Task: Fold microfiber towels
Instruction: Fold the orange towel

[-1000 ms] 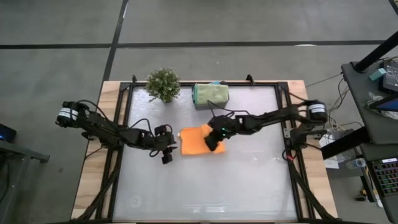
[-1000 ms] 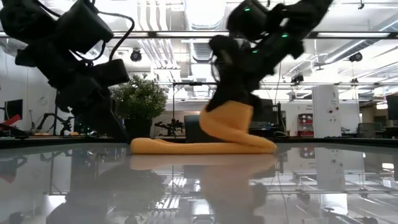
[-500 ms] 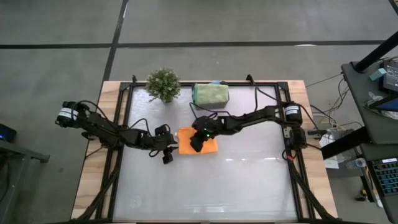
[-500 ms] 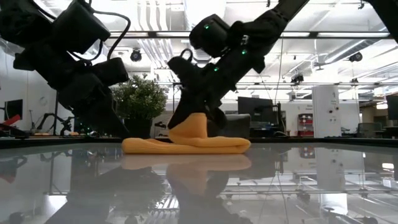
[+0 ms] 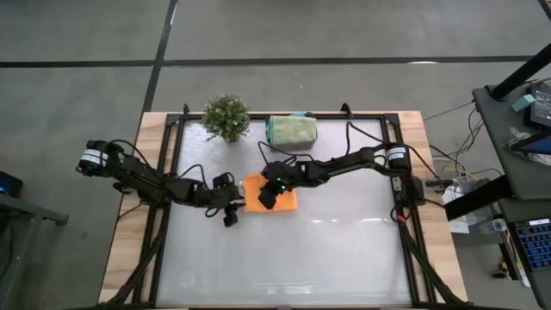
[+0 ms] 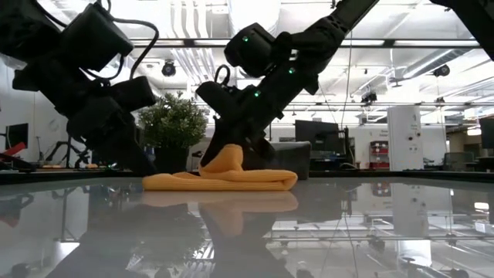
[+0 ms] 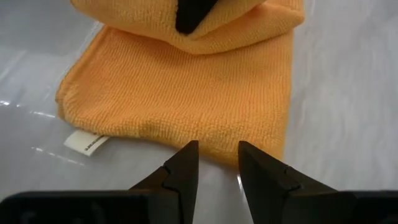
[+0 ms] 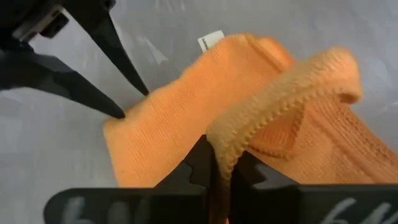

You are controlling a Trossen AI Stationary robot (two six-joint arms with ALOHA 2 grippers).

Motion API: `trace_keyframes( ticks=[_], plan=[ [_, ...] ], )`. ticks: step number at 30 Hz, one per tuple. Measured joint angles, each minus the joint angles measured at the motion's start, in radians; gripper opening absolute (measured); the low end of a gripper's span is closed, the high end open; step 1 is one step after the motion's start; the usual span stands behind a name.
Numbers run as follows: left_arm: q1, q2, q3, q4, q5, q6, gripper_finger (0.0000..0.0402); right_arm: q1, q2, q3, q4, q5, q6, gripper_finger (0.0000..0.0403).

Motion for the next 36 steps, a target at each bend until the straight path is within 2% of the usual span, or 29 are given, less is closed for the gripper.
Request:
trace_keyframes(
  ticks=[17,36],
  plan=[
    [0.000,0.000,-0.013,0.064,0.000,0.026,0.0098,-0.005,0.000,0.011,0.006,0.012,-0.108,0.0013],
    [0.001,0.000,-0.013,0.115,-0.003,0.034,0.0098,-0.006,0.007,0.033,0.007,0.013,-0.121,0.0013]
  ],
)
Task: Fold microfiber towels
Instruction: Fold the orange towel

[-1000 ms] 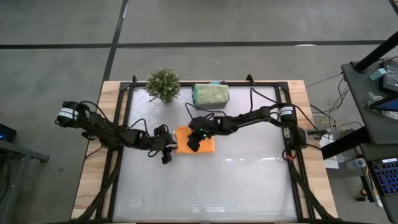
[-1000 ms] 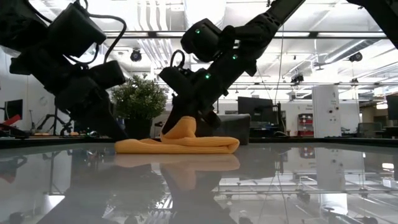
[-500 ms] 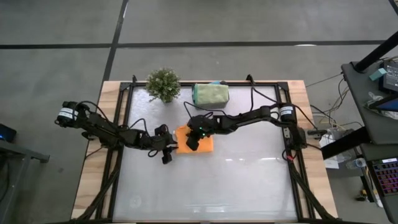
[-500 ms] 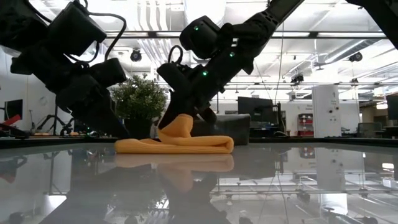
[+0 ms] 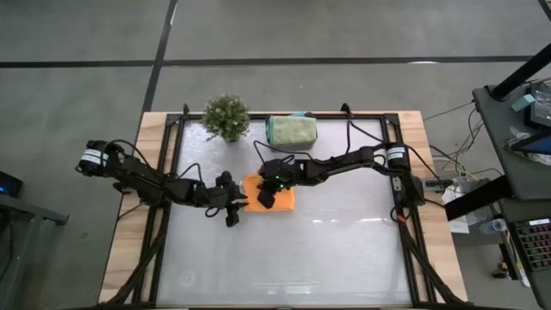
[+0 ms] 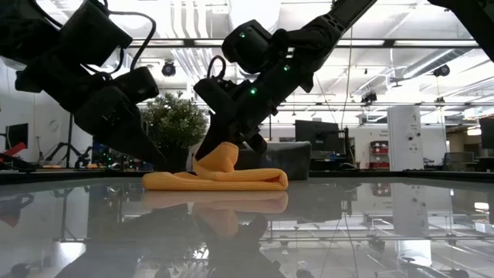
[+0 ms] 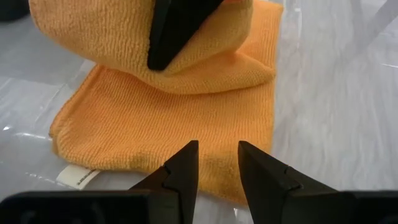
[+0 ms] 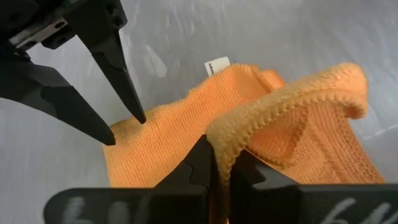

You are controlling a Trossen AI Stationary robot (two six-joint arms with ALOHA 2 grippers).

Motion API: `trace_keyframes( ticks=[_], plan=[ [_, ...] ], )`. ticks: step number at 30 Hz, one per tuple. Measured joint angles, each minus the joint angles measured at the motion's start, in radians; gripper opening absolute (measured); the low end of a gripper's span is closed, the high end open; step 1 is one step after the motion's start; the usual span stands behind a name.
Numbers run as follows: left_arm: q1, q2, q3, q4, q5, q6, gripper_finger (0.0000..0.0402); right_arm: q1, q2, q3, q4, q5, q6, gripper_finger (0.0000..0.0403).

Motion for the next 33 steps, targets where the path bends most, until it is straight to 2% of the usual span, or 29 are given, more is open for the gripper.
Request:
trace_keyframes(
  ticks=[10,17,24,30,33],
  plan=[
    [0.000,0.000,-0.001,0.000,-0.002,-0.001,0.0098,0.000,0.000,0.000,0.000,0.000,0.007,0.0019],
    [0.000,0.000,-0.002,-0.001,-0.003,-0.002,0.0098,0.000,0.000,-0.001,0.009,0.000,0.072,0.0086],
    [0.000,0.000,-0.002,0.000,-0.006,-0.001,0.0098,0.016,-0.002,-0.001,0.141,-0.005,0.056,0.0157],
    [0.000,-0.001,-0.002,-0.006,-0.004,-0.006,0.0098,0.017,-0.003,-0.001,0.178,-0.005,0.012,0.0188],
    [0.000,-0.008,0.002,-0.028,0.033,-0.014,0.0098,0.017,-0.005,-0.001,0.173,-0.003,-0.022,0.0194]
  ],
)
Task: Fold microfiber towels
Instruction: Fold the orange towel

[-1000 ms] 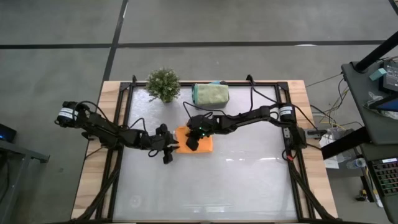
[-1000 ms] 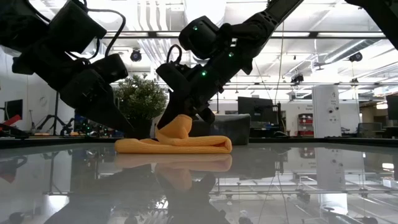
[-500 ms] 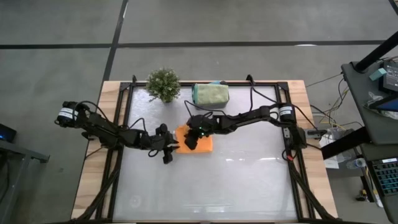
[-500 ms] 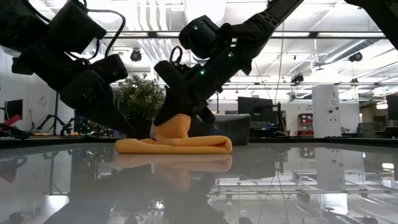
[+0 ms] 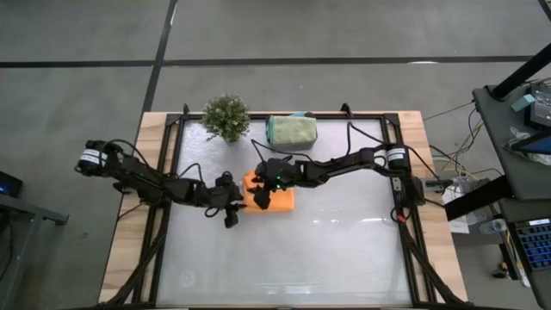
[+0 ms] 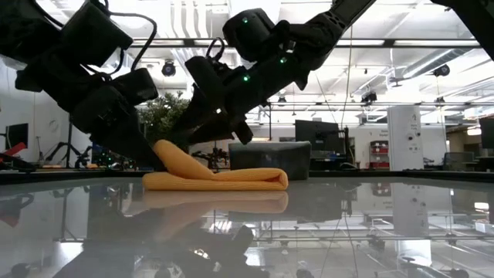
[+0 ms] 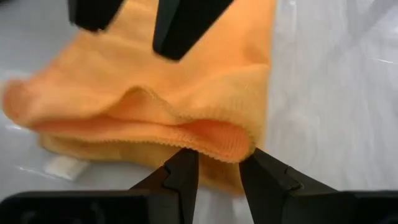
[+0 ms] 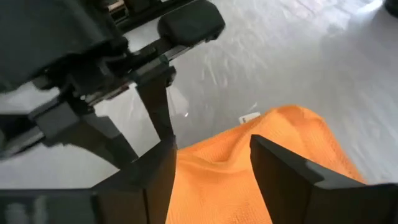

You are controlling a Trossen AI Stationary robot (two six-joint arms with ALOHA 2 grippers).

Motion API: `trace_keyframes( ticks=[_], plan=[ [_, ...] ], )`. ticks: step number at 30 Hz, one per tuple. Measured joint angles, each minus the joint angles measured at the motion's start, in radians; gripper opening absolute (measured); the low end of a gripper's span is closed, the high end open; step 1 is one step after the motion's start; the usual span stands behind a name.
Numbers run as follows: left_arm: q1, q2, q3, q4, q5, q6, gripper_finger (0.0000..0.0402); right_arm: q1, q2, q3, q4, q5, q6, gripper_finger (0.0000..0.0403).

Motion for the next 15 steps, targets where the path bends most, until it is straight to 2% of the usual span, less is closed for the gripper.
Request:
trace_keyframes(
  ticks=[8,11,15],
  plan=[
    [-0.001,-0.079,0.015,-0.225,0.177,-0.136,0.0098,0.014,-0.073,-0.024,-0.039,0.003,-0.183,0.0185],
    [-0.001,-0.126,0.016,-0.270,0.181,-0.177,0.0098,0.030,-0.128,-0.067,-0.066,0.003,-0.260,0.0169],
    [-0.001,-0.176,0.018,-0.194,0.145,-0.137,0.0098,0.056,-0.205,-0.151,-0.074,0.000,-0.311,0.0136]
  ],
)
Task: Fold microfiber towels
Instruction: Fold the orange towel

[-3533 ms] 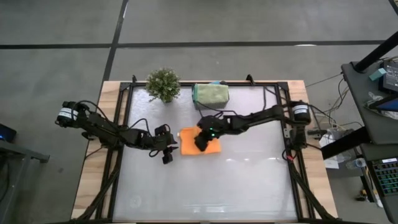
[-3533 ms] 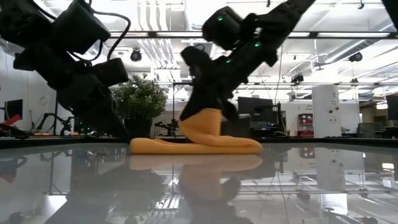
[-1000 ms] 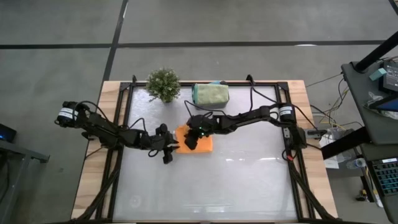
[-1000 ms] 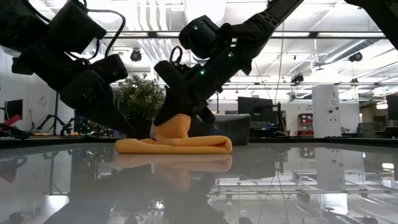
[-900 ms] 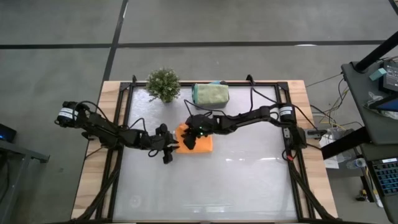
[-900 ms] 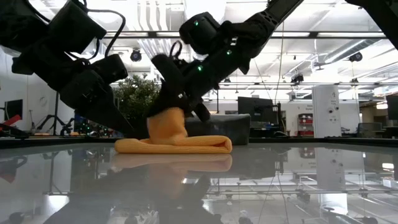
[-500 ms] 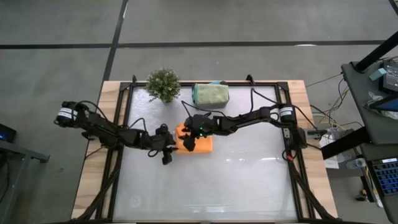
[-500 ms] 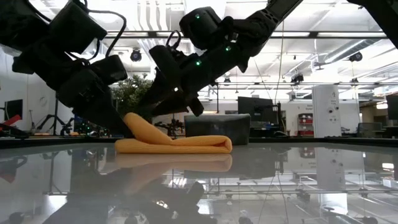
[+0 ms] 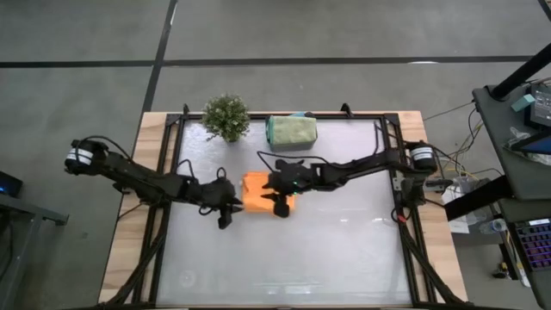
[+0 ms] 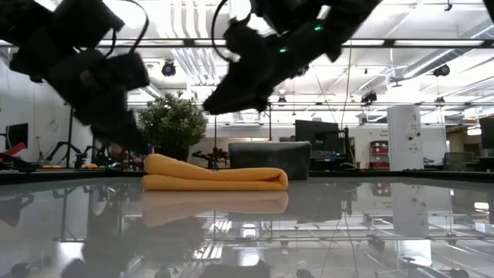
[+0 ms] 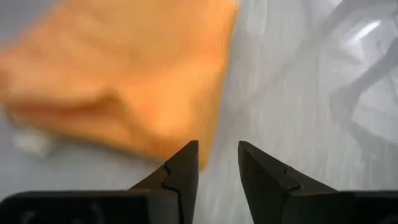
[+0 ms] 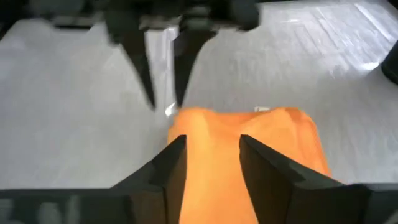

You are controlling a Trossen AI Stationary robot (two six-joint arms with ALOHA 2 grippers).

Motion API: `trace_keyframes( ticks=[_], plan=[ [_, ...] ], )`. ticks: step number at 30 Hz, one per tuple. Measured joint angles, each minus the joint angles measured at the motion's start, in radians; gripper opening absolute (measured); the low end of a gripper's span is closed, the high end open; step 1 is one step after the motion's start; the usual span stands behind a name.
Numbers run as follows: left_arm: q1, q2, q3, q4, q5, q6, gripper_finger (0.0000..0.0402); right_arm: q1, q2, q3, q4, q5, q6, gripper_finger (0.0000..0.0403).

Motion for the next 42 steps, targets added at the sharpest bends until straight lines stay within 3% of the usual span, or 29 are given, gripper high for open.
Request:
trace_keyframes(
  ticks=[5,8,11,15,25,36,42],
  plan=[
    [-0.001,0.008,-0.001,0.157,-0.059,0.111,0.0098,0.027,-0.065,-0.138,0.046,0.001,-0.049,0.0078],
    [0.000,0.053,-0.005,0.255,-0.131,0.143,0.0098,0.036,-0.066,-0.227,0.136,0.001,-0.039,0.0041],
    [0.000,0.118,-0.006,0.293,-0.140,0.158,0.0098,0.040,-0.061,-0.310,0.255,0.001,-0.023,0.0015],
    [-0.001,0.210,-0.005,0.299,-0.140,0.123,0.0098,0.045,-0.061,-0.405,0.385,0.002,-0.018,0.0009],
    [-0.001,0.372,0.001,0.388,-0.121,0.063,0.0098,0.046,-0.005,-0.475,0.452,0.001,-0.035,0.0009],
    [-0.001,0.352,-0.008,0.362,-0.037,0.047,0.0098,0.045,0.002,-0.477,0.352,0.001,-0.055,0.0009],
    [-0.002,0.251,-0.013,0.299,0.006,0.049,0.0098,0.048,-0.023,-0.480,0.323,0.001,-0.056,0.0009]
  ],
)
